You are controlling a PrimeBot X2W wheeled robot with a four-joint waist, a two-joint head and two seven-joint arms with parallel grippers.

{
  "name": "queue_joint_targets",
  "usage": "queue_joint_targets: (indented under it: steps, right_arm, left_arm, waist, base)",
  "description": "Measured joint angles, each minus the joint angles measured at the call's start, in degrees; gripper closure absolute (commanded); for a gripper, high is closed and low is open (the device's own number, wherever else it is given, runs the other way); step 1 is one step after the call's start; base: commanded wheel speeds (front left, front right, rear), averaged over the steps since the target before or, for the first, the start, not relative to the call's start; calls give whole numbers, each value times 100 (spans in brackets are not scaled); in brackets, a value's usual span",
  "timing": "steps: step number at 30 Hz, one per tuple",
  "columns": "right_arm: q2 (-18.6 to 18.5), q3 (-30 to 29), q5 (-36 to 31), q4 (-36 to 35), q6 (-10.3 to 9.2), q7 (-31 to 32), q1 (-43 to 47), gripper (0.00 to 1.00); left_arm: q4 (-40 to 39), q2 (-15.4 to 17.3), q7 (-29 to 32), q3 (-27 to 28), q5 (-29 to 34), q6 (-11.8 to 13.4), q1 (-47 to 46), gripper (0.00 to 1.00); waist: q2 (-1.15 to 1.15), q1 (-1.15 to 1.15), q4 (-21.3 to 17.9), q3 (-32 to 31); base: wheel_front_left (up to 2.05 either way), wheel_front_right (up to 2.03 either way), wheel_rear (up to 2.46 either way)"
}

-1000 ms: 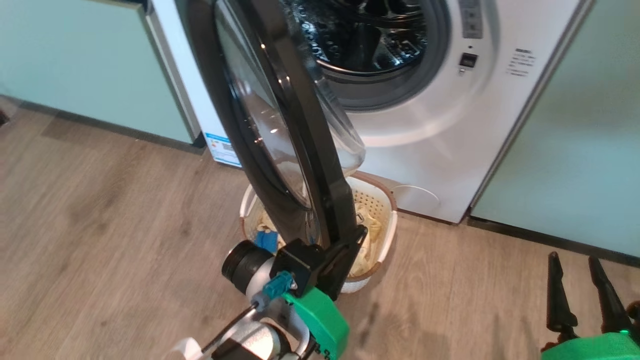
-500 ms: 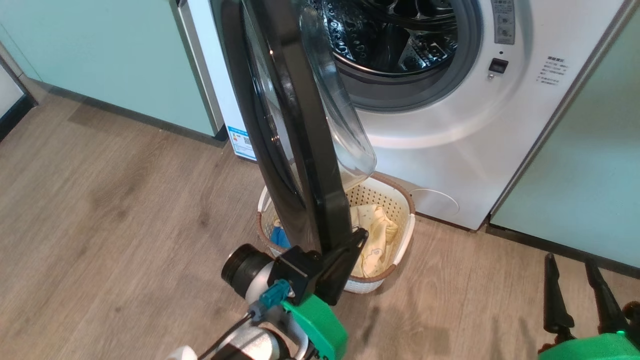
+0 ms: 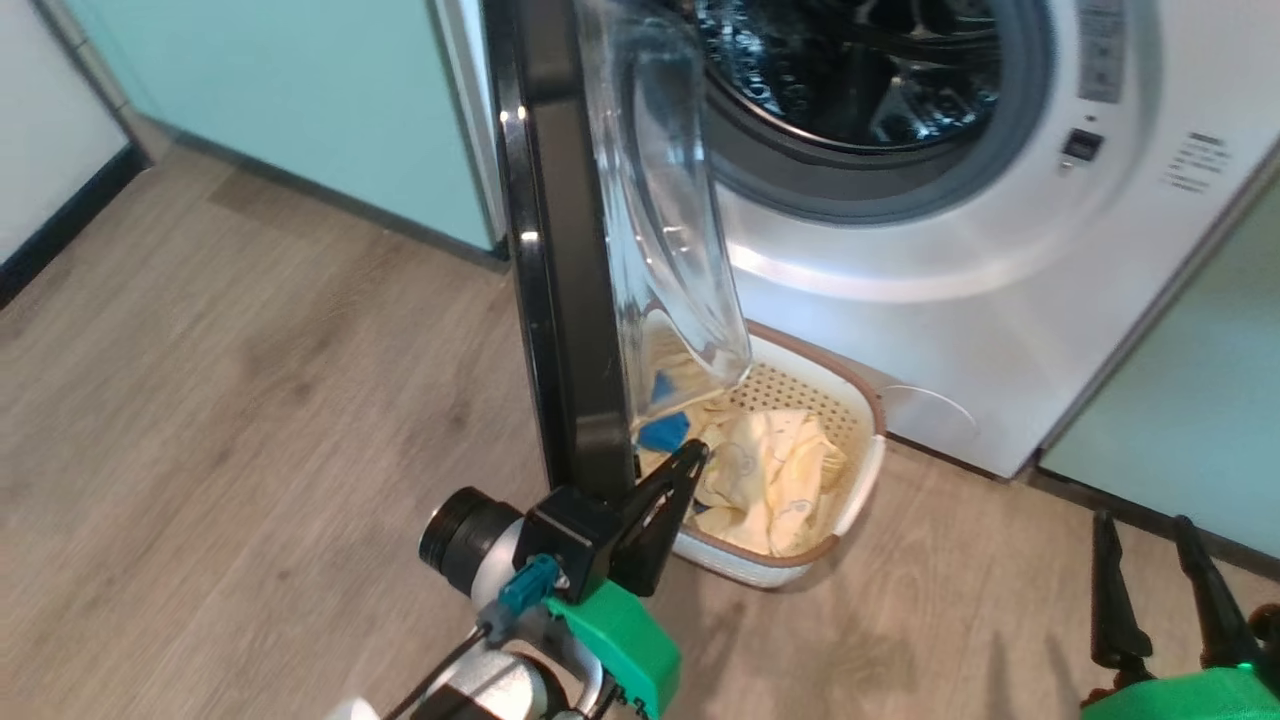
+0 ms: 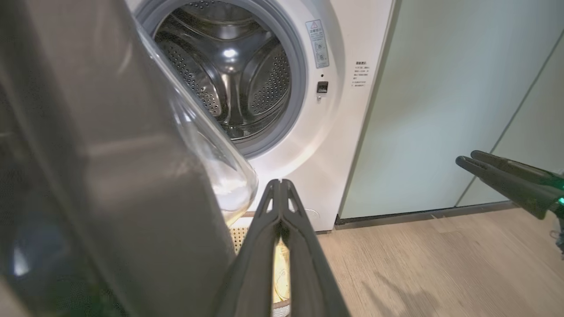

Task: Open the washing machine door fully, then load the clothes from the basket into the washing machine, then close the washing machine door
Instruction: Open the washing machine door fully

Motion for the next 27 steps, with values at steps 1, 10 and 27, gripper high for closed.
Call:
queue_joint_targets:
  steps: [1, 10, 27]
  right_arm:
    - [-9, -2, 0, 0, 0, 0, -1, 0]
    - [-75, -36, -1, 0, 0, 0, -2, 0]
    - [-147, 27, -52, 35, 0, 0, -168, 0]
  left_arm:
    - [-10, 2, -20, 0, 0, 19, 8, 100]
    - [-98, 5, -111, 36, -2, 193, 142, 100]
    - [-67, 191, -324, 641, -182, 521, 258, 100]
  waist:
    - [0, 0, 60, 7]
    - [0, 0, 683, 53]
    - [0, 0, 1278, 172]
  base:
    - [0, 0, 0]
    - [0, 0, 0]
    - [0, 0, 0]
